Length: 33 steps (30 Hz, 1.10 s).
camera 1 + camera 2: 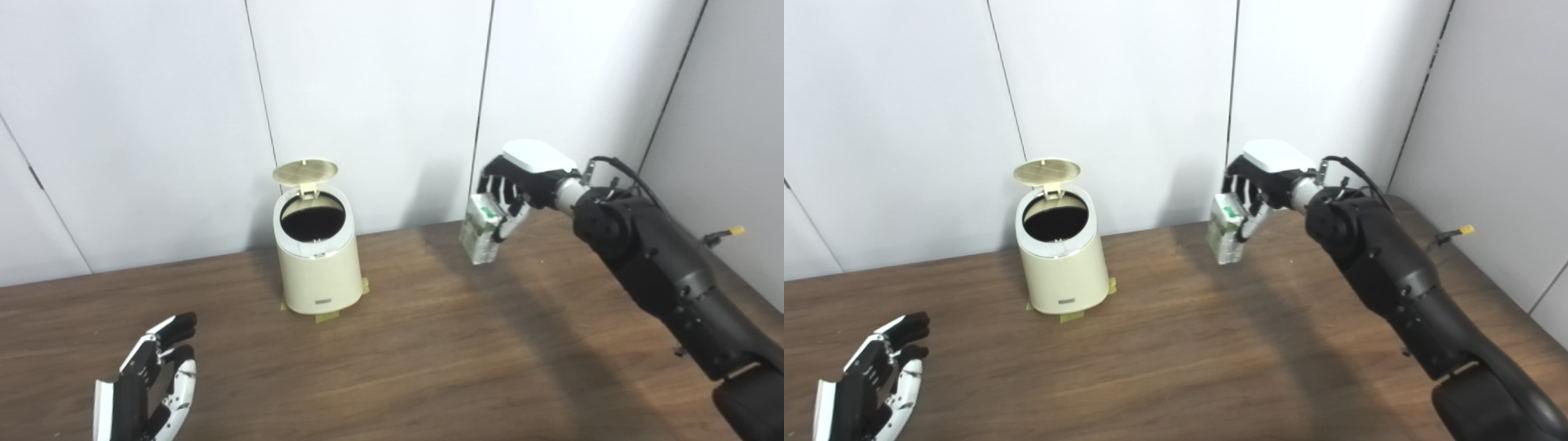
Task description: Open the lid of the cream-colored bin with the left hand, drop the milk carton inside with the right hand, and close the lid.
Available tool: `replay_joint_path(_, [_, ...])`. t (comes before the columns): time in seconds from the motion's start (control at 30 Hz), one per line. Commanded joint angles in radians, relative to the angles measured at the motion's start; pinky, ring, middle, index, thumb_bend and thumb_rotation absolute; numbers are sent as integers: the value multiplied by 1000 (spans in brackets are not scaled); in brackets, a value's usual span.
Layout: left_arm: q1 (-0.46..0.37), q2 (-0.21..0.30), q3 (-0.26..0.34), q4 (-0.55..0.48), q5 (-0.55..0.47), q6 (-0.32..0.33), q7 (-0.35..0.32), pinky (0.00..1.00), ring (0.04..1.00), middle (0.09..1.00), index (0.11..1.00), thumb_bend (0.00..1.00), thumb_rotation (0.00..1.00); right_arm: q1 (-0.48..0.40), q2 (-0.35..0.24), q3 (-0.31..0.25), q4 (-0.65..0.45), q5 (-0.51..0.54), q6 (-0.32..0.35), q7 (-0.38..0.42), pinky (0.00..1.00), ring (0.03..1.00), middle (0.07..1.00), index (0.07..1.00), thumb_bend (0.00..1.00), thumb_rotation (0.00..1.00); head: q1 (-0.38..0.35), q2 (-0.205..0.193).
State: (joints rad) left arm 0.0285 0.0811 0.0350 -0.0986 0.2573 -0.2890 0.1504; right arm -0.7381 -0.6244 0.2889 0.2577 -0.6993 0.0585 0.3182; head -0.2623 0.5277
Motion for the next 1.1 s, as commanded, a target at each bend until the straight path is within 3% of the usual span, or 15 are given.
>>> replay_joint_path(0.0, [-6, 23, 5, 59, 39, -25, 13, 656, 750, 762, 734, 128, 411, -95, -9, -23, -38, 6, -31, -19, 387, 426, 501, 506, 517, 0, 4, -1])
replay_joint_path(0.17, [-13, 22, 1, 75, 51, -23, 20, 656, 753, 763, 737, 127, 422, -117, 12, -22, -25, 27, -79, -20, 375, 427, 501, 502, 516, 0, 13, -4])
replay_joint_path(0.4, [-15, 16, -7, 76, 96, 5, 31, 641, 739, 755, 737, 118, 390, -141, 56, -19, -64, 19, -61, 1, 403, 424, 512, 502, 515, 0, 31, -8])
replay_joint_path(0.6, [-19, 6, -13, 82, 130, 17, 48, 620, 719, 744, 732, 122, 265, -156, 87, -23, -110, 8, -42, 22, 390, 424, 506, 507, 515, 0, 45, -9])
replay_joint_path(1.07, [-33, -5, -36, 112, 165, 23, 91, 618, 719, 747, 735, 149, 440, -189, 155, -30, -145, 5, -106, -39, 374, 419, 501, 505, 514, 0, 76, -25])
